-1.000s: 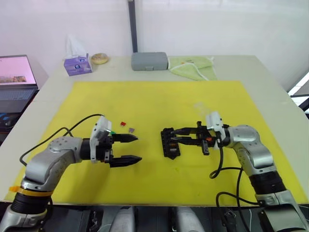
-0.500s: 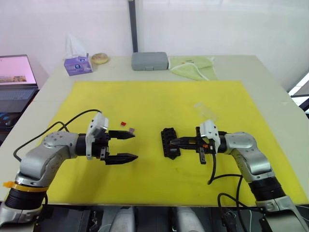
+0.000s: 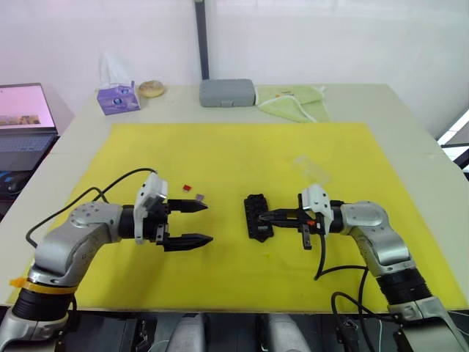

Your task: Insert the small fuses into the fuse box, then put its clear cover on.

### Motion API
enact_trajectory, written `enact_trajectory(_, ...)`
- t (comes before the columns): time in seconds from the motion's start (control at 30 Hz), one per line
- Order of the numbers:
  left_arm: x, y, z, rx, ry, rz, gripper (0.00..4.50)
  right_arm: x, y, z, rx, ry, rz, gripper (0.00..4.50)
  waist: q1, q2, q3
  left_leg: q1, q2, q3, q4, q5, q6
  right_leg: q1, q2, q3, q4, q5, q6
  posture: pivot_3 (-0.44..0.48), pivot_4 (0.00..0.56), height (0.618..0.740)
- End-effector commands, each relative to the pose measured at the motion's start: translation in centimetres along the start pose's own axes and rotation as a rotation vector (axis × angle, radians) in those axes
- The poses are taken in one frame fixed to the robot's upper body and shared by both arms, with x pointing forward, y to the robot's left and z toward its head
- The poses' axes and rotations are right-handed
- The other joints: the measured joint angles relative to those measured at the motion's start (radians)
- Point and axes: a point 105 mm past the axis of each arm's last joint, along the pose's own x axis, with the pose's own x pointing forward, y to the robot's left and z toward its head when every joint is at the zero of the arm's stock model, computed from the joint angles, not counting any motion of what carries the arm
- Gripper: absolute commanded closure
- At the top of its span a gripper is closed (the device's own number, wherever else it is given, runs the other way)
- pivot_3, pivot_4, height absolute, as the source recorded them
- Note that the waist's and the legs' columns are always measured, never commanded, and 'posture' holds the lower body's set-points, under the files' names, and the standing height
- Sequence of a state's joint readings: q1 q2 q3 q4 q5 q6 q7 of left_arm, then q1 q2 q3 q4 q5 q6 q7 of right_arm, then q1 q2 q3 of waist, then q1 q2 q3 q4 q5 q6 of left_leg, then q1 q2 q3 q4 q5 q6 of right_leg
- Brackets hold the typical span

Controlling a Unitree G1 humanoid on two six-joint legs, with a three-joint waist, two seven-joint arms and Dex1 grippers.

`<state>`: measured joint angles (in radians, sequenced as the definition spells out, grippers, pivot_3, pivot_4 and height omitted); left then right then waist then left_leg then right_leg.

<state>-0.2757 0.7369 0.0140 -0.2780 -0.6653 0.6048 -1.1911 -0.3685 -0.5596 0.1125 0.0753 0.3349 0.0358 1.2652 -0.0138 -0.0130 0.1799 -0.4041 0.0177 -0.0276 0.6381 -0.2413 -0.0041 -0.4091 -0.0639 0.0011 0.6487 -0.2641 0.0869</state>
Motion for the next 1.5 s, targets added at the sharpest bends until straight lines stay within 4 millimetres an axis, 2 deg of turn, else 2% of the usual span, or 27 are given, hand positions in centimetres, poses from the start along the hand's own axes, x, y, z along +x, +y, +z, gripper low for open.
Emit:
enact_trajectory(0.03,0.1,-0.2,0.5,0.03,-0.01,-0.006,0.0,0.0,0.0,-0.5,-0.007,0.032,0.007,4.43,0.0,0.0,0.0,0.0,0.0,0.0,0.0,0.0,0.0,0.0,0.0,0.0,0.0,0.0,0.0,0.0,0.15,0.74)
enact_trajectory(0.27,0.0,0.0,0.4,0.03,-0.01,0.006,0.0,-0.2,0.4,-1.3,-0.014,0.061,0.022,4.43,0.0,0.0,0.0,0.0,0.0,0.0,0.0,0.0,0.0,0.0,0.0,0.0,0.0,0.0,0.0,0.0,0.15,0.74)
enact_trajectory(0.4,-0.3,0.5,0.2,0.018,-0.003,0.044,0.0,-0.4,0.2,-0.6,-0.017,0.017,0.0,4.43,0.0,0.0,0.0,0.0,0.0,0.0,0.0,0.0,0.0,0.0,0.0,0.0,0.0,0.0,0.0,0.0,0.15,0.74)
enact_trajectory(0.53,-1.9,2.8,1.1,-0.051,-0.029,0.187,0.0,-1.3,-0.3,3.2,0.027,-0.15,-0.042,4.43,0.001,0.0,0.0,0.0,0.0,0.0,0.0,0.0,0.0,0.0,0.0,0.0,0.0,0.0,0.0,0.0,0.15,0.74)
enact_trajectory(0.67,-5.4,5.3,2.2,-0.047,-0.029,0.338,0.0,-3.1,-2.3,6.4,0.139,-0.247,-0.17,4.43,-0.003,0.0,0.0,0.0,0.0,-0.001,0.0,0.0,0.0,0.0,0.0,0.0,0.001,0.0,0.0,0.0,0.15,0.74)
enact_trajectory(0.73,-9.9,7.4,1.9,-0.038,0.025,0.518,0.0,-7.1,-3.1,6.6,0.245,-0.222,-0.287,4.43,0.001,0.0,0.0,0.0,0.0,-0.001,0.0,0.0,0.0,-0.001,0.0,0.0,0.001,0.0,0.0,0.0,0.15,0.74)
enact_trajectory(0.77,-11.4,7.9,1.8,-0.042,0.032,0.571,0.0,-8.4,-3.2,6.7,0.278,-0.21,-0.326,4.43,0.003,0.001,0.0,0.0,0.0,0.0,0.0,0.0,0.0,-0.001,0.0,0.0,0.0,0.0,0.0,0.0,0.15,0.74)
enact_trajectory(0.8,-13.3,8.4,1.4,-0.067,0.024,0.631,0.0,-10.8,-3.5,5.7,0.314,-0.166,-0.412,4.43,0.005,0.0,0.0,-0.001,0.0,0.0,-0.001,0.0,0.0,-0.001,-0.001,0.0,-0.001,0.0,0.0,0.0,0.15,0.74)
enact_trajectory(0.9,-16.6,8.9,0.1,-0.132,-0.008,0.714,0.0,-15.5,-3.4,3.6,0.372,-0.071,-0.581,4.43,0.011,0.0,0.0,-0.001,-0.001,0.0,-0.002,0.0,0.0,0.0,-0.001,-0.001,-0.003,0.0,0.0,0.0,0.15,0.74)
enact_trajectory(0.97,-18.9,9.1,-1.3,-0.214,-0.078,0.767,0.0,-20.7,-3.5,1.9,0.397,-0.021,-0.79,4.43,0.011,0.0,0.0,-0.001,-0.001,0.001,-0.002,0.0,0.0,0.0,-0.001,-0.001,-0.003,0.0,0.0,0.0,0.15,0.74)
enact_trajectory(1.0,-19.7,9.2,-1.9,-0.247,-0.107,0.791,0.0,-23.2,-3.4,1.2,0.401,-0.005,-0.894,4.2,0.01,0.0,0.0,-0.001,-0.001,0.001,-0.002,0.0,0.0,0.0,-0.001,-0.001,-0.002,0.0,0.0,0.0,0.15,0.74)
enact_trajectory(1.07,-20.3,9.4,-2.6,-0.274,-0.131,0.811,0.0,-25.7,-3.0,0.3,0.406,0.008,-0.991,3.62,0.006,0.0,0.0,-0.001,-0.001,0.002,-0.002,0.0,0.0,-0.001,-0.001,-0.001,-0.002,0.0,0.0,0.0,0.15,0.74)
enact_trajectory(1.2,-20.1,9.8,-4.6,-0.319,-0.12,0.812,0.0,-28.7,-1.8,-1.6,0.419,0.062,-1.123,1.61,-0.002,0.0,0.0,0.001,0.0,0.001,-0.002,0.0,0.0,0.0,0.0,0.0,-0.001,0.0,0.0,0.0,0.15,0.74)
enact_trajectory(1.23,-20.0,9.9,-4.9,-0.324,-0.121,0.81,0.0,-29.2,-1.7,-1.9,0.419,0.063,-1.153,0.88,-0.004,0.0,0.0,0.001,0.0,0.002,-0.002,0.0,0.0,0.0,0.0,0.0,-0.001,0.0,0.0,0.0,0.15,0.74)
enact_trajectory(1.3,-19.8,10.1,-5.1,-0.329,-0.127,0.807,0.0,-30.1,-1.6,-2.4,0.41,0.08,-1.214,0.02,-0.007,0.0,0.0,0.002,0.0,0.003,-0.003,0.0,0.0,0.0,0.0,0.002,0.0,0.0,0.0,0.0,0.15,0.74)
enact_trajectory(1.5,-19.9,10.1,-5.9,-0.34,-0.126,0.816,0.0,-32.0,-1.8,-4.6,0.466,0.206,-1.381,0.02,-0.005,0.0,0.0,0.008,0.0,0.008,-0.006,0.0,0.0,0.001,0.0,0.007,0.001,0.0,0.0,0.0,0.15,0.74)
